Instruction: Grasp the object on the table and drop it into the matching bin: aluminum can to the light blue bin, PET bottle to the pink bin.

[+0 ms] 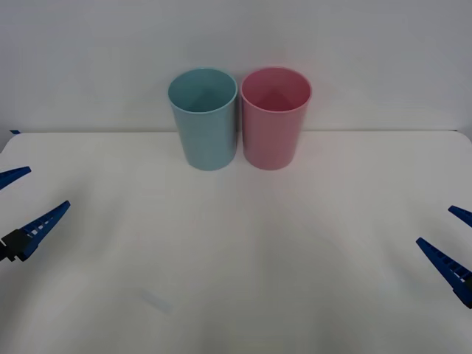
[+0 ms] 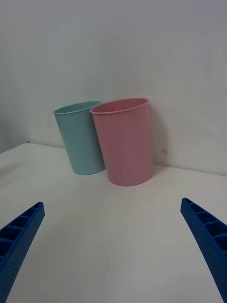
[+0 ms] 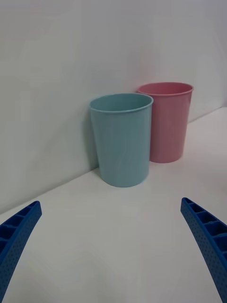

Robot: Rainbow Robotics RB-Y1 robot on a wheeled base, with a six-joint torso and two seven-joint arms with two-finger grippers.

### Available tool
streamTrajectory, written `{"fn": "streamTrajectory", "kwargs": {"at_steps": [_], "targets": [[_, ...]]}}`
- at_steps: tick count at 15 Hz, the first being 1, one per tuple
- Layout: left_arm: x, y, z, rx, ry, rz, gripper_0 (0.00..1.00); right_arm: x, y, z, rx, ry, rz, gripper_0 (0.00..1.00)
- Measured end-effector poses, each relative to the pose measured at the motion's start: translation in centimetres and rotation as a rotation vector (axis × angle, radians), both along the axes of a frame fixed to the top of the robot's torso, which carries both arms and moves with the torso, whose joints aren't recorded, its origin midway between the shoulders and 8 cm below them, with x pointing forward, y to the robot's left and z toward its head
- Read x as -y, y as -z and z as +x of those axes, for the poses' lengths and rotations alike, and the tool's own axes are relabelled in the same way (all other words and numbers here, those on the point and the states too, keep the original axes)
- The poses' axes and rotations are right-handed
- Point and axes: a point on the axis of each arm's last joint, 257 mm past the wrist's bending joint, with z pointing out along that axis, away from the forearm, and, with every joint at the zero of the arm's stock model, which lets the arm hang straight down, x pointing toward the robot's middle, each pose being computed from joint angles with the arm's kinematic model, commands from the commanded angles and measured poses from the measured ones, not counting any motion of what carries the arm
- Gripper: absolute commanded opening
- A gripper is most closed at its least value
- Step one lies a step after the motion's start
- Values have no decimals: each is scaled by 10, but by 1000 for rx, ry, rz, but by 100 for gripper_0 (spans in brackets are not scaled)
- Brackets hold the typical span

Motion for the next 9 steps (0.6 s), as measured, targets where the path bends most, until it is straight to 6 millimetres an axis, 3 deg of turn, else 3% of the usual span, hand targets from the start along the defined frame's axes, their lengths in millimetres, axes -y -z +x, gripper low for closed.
{"fn": "streamTrajectory", "kwargs": {"at_steps": [4,9], "targets": [[-10,12,-23,-29,-2,-6,100,0,0,0,0,0,0,100],[-18,15,-38,-53,-8,-24,100,0,0,0,0,0,0,100]]}}
